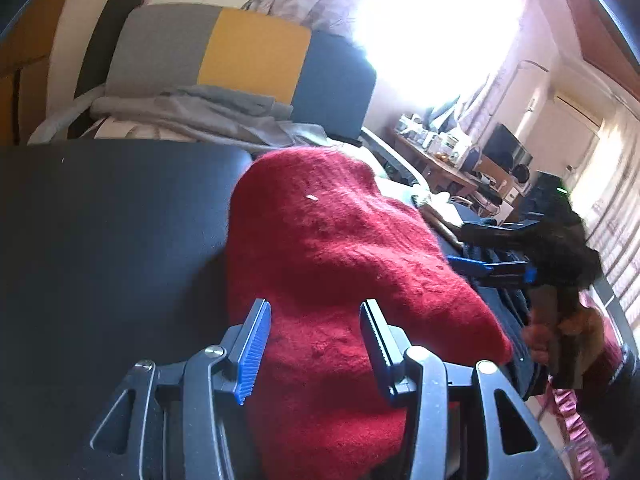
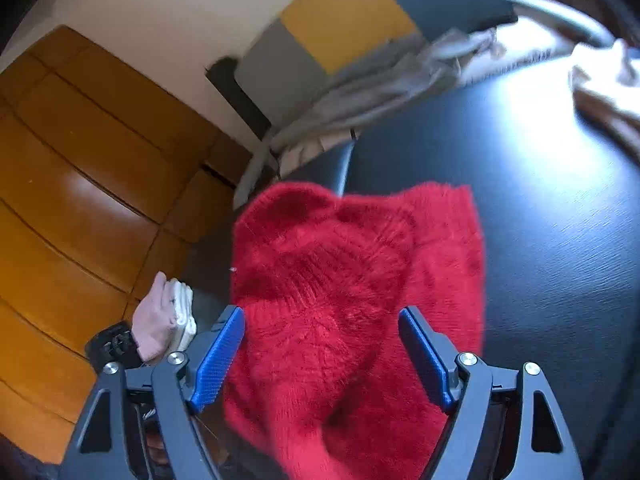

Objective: Fold clothes

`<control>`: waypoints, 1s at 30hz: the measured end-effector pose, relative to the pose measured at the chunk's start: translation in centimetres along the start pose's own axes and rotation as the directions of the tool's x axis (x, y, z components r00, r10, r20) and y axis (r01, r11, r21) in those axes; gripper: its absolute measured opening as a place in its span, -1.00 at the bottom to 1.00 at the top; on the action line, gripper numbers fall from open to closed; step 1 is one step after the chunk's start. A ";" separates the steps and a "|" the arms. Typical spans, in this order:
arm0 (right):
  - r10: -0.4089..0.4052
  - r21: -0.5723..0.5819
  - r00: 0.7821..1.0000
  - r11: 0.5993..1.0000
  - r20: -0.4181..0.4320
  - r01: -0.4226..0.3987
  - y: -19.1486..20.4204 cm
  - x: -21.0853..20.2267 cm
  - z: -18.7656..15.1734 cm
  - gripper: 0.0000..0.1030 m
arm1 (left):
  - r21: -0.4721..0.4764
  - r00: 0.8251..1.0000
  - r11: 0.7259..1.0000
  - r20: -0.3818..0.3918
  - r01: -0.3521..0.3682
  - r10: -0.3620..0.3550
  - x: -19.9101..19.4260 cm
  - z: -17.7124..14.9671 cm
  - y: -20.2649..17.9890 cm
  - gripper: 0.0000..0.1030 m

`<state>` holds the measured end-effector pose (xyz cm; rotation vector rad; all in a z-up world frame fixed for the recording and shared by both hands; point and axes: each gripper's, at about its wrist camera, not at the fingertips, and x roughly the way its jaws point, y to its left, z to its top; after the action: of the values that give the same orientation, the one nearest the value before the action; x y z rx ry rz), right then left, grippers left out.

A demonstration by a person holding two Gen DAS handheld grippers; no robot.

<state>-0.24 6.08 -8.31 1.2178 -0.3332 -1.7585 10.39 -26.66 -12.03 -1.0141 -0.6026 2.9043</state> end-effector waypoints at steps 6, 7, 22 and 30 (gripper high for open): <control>-0.160 -0.067 0.984 0.986 -0.074 0.155 1.8 5.1 0.5 -0.71 | 0.041 1.000 0.999 0.020 0.019 -0.019 -0.2 0.8 -1.0 -0.09; -0.196 -0.122 0.978 0.975 -0.070 0.187 3.0 5.2 0.7 -0.71 | 0.050 0.999 0.998 0.027 0.030 -0.031 -0.4 0.8 -1.2 -0.09; -0.253 0.080 0.956 0.967 0.147 0.243 -4.8 1.2 -2.9 -0.72 | 0.234 0.989 0.972 -0.149 0.031 0.005 4.7 -1.3 -4.9 0.09; -0.261 -0.079 0.949 0.957 0.174 0.278 -2.4 -2.3 -0.6 -0.22 | 0.230 0.997 0.973 -0.080 0.029 -0.011 3.5 2.9 -5.5 0.09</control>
<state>-0.90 9.35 -8.81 1.0883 -0.1717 -2.0914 5.25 -22.16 -10.03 -1.0764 -0.2612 2.8156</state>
